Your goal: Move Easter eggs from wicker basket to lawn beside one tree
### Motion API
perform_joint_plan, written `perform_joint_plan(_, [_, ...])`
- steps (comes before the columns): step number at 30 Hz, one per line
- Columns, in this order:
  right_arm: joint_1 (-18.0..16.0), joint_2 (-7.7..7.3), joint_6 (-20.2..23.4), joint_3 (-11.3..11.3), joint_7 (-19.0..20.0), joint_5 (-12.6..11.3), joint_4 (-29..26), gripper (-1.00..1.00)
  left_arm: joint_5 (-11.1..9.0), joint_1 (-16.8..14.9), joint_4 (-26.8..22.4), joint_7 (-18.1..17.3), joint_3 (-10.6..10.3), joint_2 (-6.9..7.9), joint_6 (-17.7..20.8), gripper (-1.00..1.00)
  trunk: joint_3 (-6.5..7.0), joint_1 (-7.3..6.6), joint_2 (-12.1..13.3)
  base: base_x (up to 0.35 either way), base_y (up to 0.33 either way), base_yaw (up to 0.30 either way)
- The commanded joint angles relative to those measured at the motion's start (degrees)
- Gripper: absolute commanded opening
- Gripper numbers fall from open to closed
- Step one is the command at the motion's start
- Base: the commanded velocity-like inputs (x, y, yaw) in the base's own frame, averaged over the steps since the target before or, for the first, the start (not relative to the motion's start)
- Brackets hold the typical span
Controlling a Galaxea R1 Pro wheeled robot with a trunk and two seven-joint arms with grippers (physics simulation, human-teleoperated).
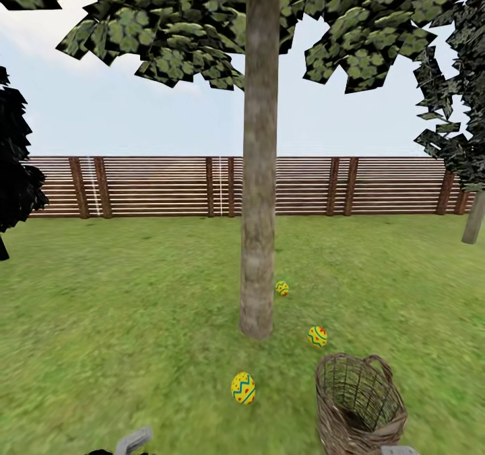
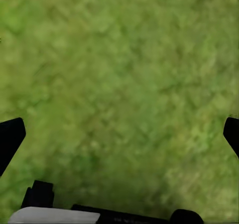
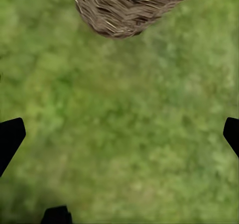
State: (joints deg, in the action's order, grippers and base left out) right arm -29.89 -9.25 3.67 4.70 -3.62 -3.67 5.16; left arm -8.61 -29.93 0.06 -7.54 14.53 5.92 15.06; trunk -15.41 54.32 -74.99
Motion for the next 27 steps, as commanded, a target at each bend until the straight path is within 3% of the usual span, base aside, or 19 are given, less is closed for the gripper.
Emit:
perform_joint_plan(1, [-0.1, 0.04, 0.1, 0.5, -0.1, -0.4, 0.1, 1.0, -0.6, 0.0, 0.4, -0.1, 0.0, 0.05, 0.1, 1.0, 0.11, -0.22, 0.4, 0.0, 0.0, 0.0])
perform_joint_plan(12, [3.1, 0.24, 0.0, 0.5, -0.1, -0.4, 0.4, 1.0, -0.5, 0.2, 3.1, -0.1, 0.0, 0.53, -2.1, 1.0, 2.09, -2.64, 4.8, 0.0, 0.0, 0.0])
perform_joint_plan(27, [6.5, 0.98, -0.3, 0.5, -0.6, -0.5, 0.4, 1.0, -0.6, 4.3, 3.2, 0.3, 0.0, 0.51, -2.1, 1.0, 4.78, -5.93, 10.8, 0.0, 0.0, 0.0])
